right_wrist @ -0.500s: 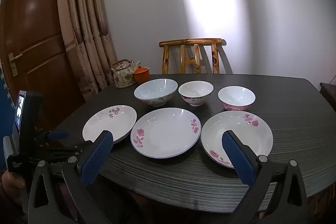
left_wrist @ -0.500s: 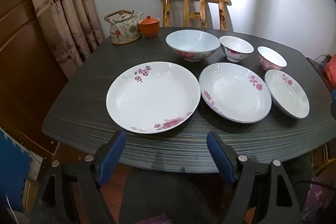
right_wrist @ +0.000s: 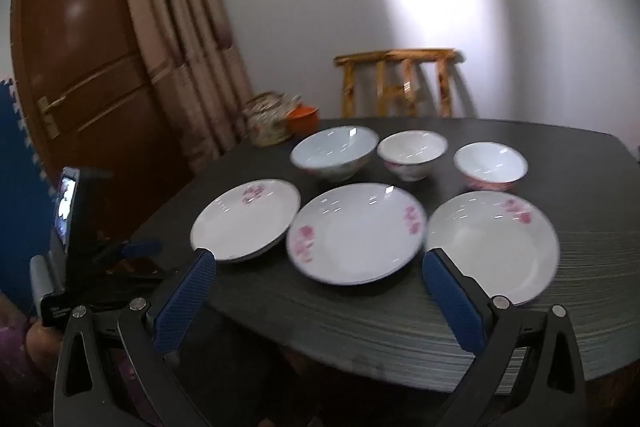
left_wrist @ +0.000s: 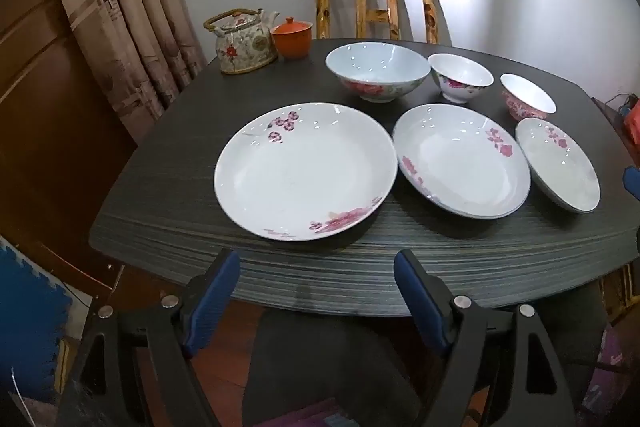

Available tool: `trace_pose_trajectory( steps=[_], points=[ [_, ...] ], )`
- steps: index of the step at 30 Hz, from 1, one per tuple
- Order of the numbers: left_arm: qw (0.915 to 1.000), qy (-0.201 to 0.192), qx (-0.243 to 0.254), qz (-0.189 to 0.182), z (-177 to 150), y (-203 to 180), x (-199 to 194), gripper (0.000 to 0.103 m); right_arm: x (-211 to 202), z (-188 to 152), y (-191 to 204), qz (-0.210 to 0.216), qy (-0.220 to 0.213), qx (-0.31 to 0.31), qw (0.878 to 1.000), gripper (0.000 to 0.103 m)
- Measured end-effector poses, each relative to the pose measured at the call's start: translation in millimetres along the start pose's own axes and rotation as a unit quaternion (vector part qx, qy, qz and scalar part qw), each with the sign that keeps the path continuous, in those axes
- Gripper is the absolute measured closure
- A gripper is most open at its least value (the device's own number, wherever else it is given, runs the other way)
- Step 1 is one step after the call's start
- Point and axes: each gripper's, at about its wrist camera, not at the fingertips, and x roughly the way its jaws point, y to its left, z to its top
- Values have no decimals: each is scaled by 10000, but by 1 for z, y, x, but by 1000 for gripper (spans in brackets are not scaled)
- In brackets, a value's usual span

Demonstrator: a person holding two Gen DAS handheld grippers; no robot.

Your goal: Organize plates and bowls

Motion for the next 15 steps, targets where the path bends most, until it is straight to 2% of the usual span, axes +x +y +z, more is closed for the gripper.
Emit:
trace_pose_trajectory(
  steps=[7, 10, 15],
  points=[
    [9995, 183, -178, 193, 0, 18, 5, 22, 21, 11, 15, 609, 367, 348, 9969, 0],
    [9992, 171, -334, 127, -8, 24, 4, 22, 30, 14, 15, 728, 504, 496, 9948, 0],
    [9964, 464, -709, 26, -38, 22, 3, 21, 33, 10, 16, 743, 593, 611, 9936, 0]
  ],
)
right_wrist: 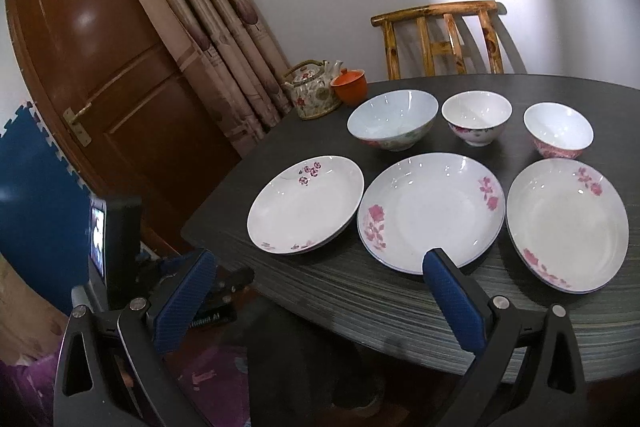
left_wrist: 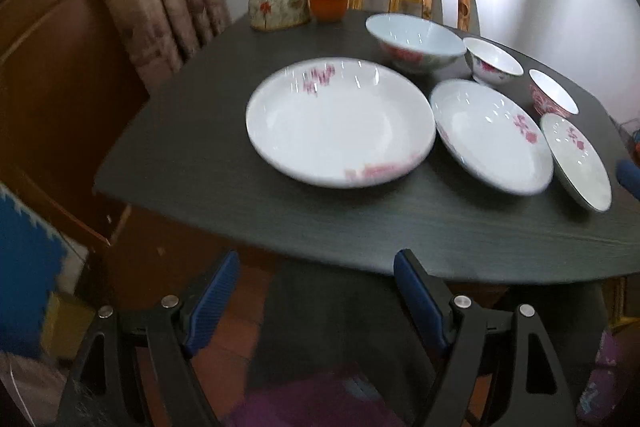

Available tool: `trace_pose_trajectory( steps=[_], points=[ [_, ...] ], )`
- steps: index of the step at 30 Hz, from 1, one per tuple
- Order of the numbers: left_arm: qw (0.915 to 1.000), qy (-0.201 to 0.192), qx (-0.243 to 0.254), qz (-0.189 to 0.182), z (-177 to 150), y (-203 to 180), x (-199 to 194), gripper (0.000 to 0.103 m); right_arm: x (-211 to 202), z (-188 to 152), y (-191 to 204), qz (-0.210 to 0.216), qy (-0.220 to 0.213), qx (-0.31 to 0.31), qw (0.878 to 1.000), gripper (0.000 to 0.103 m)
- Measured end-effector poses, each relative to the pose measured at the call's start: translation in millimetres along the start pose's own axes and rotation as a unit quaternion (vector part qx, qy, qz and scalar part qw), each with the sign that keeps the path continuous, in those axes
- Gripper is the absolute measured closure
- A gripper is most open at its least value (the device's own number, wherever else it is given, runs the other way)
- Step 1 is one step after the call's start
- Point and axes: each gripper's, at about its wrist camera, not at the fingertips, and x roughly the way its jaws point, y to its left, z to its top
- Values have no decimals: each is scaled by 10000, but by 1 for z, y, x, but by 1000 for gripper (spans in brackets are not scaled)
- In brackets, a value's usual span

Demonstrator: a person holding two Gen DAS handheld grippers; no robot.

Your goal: Organize plates and bowls

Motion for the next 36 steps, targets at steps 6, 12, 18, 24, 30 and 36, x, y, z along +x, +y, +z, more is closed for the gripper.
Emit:
trace_pose_trajectory(
  steps=[6, 12, 18, 24, 30, 36],
  points=[
    [9998, -20, 194, -27, -32, -21, -13, 22, 1, 0, -4, -11, 86, 31, 10000, 0],
    [9991, -336, -240, -58, -32, -8, -32, 21, -6, -1, -1, 1, 57, -112, 9999, 0],
    [9989, -468, 12, -61, -29, -10, -42, 22, -5, -3, -3, 46, 110, -42, 9999, 0],
    [9990, -341, -280, 13, -10, 9, -35, 22, -2, 1, 3, 167, 128, -127, 9997, 0],
    [9965, -693, -244, 404, 5, 18, -41, 22, 7, 2, 8, 218, 243, -167, 9993, 0],
    [9969, -629, -237, 416, 15, 22, -36, 22, 12, 1, 9, 182, 324, -161, 9992, 0]
  ],
)
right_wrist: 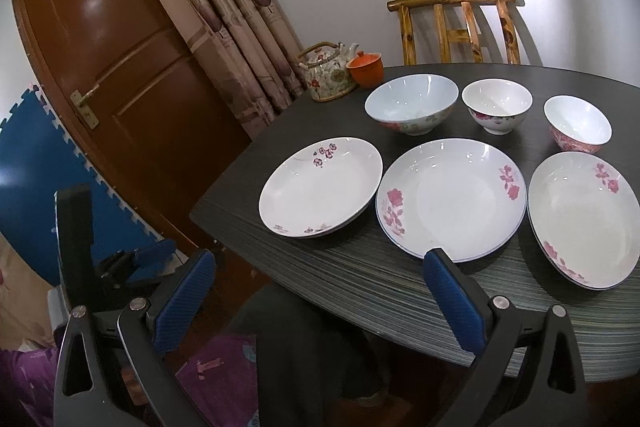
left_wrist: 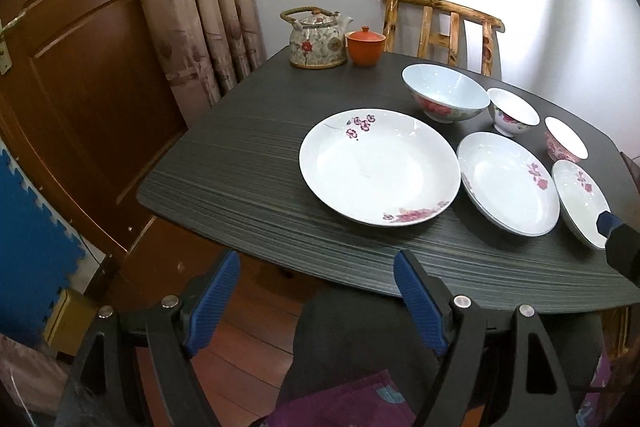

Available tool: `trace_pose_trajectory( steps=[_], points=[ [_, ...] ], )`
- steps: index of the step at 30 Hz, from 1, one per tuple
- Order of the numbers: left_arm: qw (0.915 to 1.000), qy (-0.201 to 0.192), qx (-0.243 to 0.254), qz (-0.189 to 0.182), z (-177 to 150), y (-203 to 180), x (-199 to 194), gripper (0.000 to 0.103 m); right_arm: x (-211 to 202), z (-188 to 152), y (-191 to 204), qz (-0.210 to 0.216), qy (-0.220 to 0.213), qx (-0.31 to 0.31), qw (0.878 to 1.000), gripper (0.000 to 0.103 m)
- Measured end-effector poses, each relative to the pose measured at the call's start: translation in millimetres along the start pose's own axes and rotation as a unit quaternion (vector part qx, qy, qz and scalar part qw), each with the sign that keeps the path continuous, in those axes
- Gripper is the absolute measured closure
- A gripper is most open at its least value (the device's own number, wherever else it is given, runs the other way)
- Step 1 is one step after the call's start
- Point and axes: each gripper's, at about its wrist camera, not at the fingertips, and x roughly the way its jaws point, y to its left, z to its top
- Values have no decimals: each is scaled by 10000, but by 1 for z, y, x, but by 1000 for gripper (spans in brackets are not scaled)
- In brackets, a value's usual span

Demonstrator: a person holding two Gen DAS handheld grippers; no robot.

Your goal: Organize plates and bowls

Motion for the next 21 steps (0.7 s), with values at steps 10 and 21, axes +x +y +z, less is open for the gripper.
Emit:
trace_pose_trajectory(
  steps=[10, 21],
  points=[
    [9992, 200, 334, 50, 11, 0, 15, 22, 9, 5, 13, 106, 71, -101, 9999, 0],
    [9970, 489, 594, 129, 44, 19, 44, 22, 41, 16, 15, 489, 427, 540, 9964, 0]
  ],
)
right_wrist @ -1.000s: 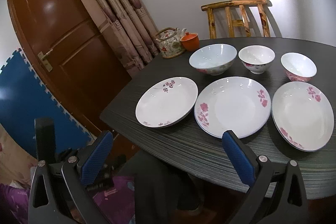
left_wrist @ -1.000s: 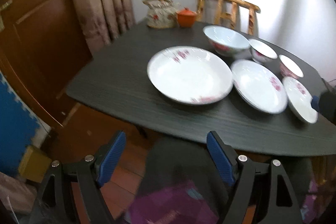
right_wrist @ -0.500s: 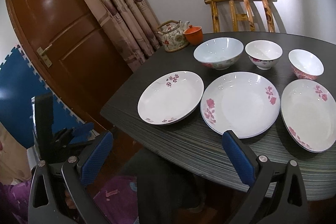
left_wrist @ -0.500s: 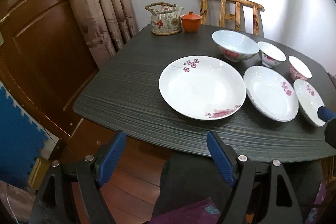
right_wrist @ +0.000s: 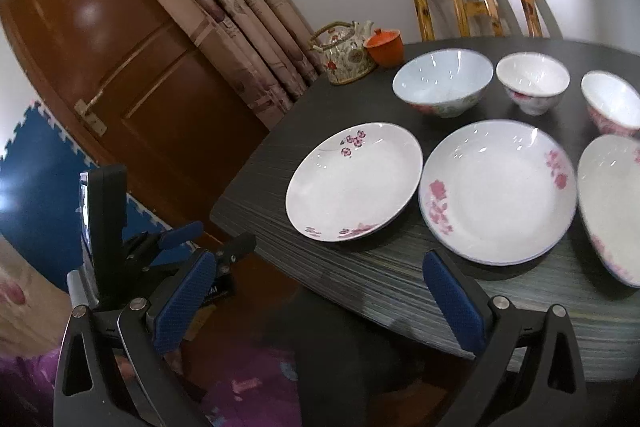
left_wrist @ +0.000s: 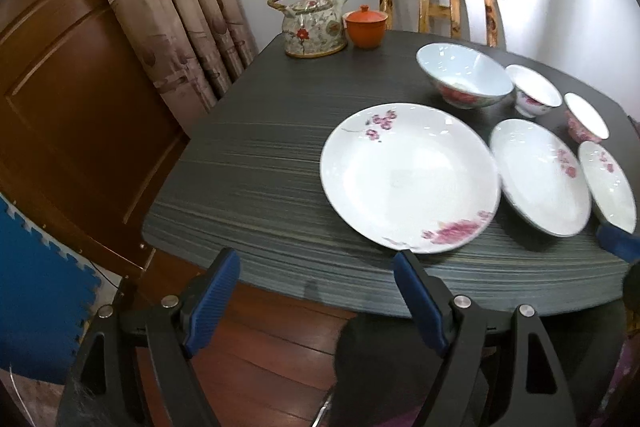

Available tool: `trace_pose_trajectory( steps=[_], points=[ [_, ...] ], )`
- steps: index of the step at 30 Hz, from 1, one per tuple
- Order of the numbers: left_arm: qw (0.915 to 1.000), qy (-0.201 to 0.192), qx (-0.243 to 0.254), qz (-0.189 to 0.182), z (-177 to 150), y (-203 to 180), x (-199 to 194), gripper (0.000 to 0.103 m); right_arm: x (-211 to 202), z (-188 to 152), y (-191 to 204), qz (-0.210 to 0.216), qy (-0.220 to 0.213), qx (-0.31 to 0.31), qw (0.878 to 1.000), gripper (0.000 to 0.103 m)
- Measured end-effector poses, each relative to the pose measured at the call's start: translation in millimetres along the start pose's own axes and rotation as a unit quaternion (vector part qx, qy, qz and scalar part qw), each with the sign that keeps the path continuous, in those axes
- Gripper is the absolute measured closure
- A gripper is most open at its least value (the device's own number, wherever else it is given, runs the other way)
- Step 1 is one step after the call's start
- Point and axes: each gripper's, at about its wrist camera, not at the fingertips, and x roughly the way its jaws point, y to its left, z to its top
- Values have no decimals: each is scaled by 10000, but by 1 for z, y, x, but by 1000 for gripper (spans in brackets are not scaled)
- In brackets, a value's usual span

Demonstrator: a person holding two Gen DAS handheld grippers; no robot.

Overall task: Organize plates and bowls
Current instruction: 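Move the left gripper to the rim of the large plum-blossom plate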

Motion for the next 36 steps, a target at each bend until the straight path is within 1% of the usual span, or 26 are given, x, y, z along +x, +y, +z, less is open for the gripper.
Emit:
trace_pose_trajectory(
  steps=[3, 6, 7, 9, 10, 12, 15, 19, 21, 22, 23, 24, 27, 29, 30, 32, 34, 35, 36],
  points=[
    [9999, 100, 45, 41, 9, 8, 18, 22, 13, 3, -8, 91, 129, 439, 9989, 0],
    [9998, 171, 104, 69, 19, 16, 33, 22, 29, 5, -20, 279, 307, 960, 9945, 1],
    [9997, 197, 132, 36, 23, 17, 37, 22, 35, 6, -23, 312, 366, 1108, 9927, 3],
    [9995, 250, 167, -20, 29, 18, 46, 22, 44, 6, -26, 340, 482, 1257, 9903, 13],
    [9995, 255, 180, -46, 32, 19, 49, 22, 50, 6, -27, 381, 543, 1357, 9885, 15],
    [9994, 242, 240, 10, 37, 20, 56, 22, 61, 5, -33, 397, 618, 1594, 9845, 18],
    [9988, 298, 378, -96, 42, 20, 66, 22, 70, 6, -38, 358, 692, 1829, 9800, 19],
    [9982, 368, 463, -93, 47, 19, 81, 22, 80, 10, -43, 204, 731, 2030, 9762, 21],
    [9977, 456, 443, -248, 51, 22, 89, 22, 86, 12, -46, 150, 808, 2081, 9746, 24],
    [9974, 479, 460, -261, 54, 22, 92, 22, 88, 12, -49, 66, 848, 2144, 9730, 26],
    [9974, 485, 481, -245, 55, 22, 95, 22, 90, 12, -52, 56, 852, 2242, 9708, 29],
    [9972, 497, 508, -236, 57, 22, 99, 22, 93, 13, -54, 115, 870, 2299, 9692, 30],
    [9966, 523, 595, -218, 59, 20, 108, 22, 101, 14, -58, 16, 917, 2342, 9678, 30],
    [9960, 541, 674, -215, 59, 17, 114, 22, 107, 15, -62, 7, 999, 2476, 9637, 30],
    [9957, 555, 715, -220, 60, 15, 117, 22, 111, 14, -65, 60, 1032, 2572, 9608, 31],
    [9951, 574, 768, -255, 61, 14, 122, 23, 116, 16, -68, 11, 1057, 2560, 9609, 33],
    [9943, 582, 823, -332, 62, 14, 128, 29, 120, 17, -68, -60, 1050, 2494, 9627, 37],
    [9939, 600, 819, -419, 62, 14, 130, 31, 123, 19, -68, -93, 1072, 2442, 9637, 43],
    [9935, 626, 785, -526, 63, 14, 132, 36, 124, 20, -69, -114, 1102, 2409, 9642, 51]
  ],
)
